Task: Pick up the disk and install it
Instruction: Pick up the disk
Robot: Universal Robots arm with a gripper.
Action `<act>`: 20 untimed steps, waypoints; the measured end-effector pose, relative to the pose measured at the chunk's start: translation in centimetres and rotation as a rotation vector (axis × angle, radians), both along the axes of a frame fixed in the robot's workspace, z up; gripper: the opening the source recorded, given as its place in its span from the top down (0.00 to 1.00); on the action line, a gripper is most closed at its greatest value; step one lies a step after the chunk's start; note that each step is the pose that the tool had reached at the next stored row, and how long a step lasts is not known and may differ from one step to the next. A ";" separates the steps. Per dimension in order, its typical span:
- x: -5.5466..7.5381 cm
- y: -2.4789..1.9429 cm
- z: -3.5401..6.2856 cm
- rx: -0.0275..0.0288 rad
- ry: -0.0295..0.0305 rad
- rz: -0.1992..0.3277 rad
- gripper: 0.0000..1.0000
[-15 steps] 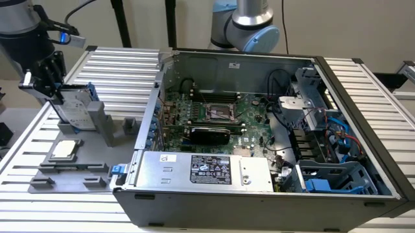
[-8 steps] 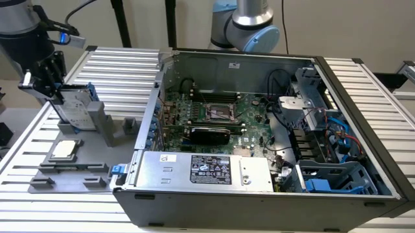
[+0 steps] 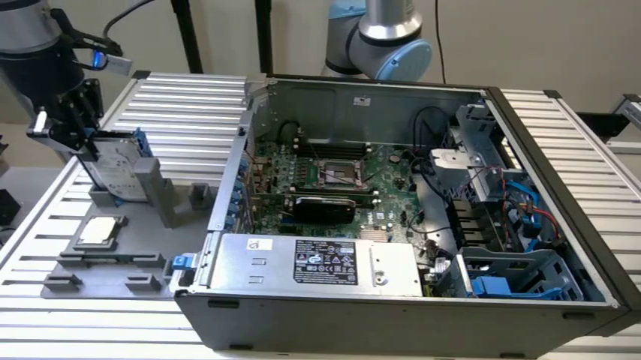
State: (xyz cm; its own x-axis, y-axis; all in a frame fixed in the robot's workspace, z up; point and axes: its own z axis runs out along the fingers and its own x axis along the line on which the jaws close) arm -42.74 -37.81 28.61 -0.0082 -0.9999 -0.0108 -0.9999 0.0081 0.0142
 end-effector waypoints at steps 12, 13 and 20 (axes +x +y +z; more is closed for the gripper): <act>0.0 0.01 0.99 0.0001 -0.0001 0.000 1.00; 0.0 0.01 1.25 0.0001 -0.0002 0.000 1.00; 0.1 0.00 3.98 0.0000 -0.0001 0.000 1.00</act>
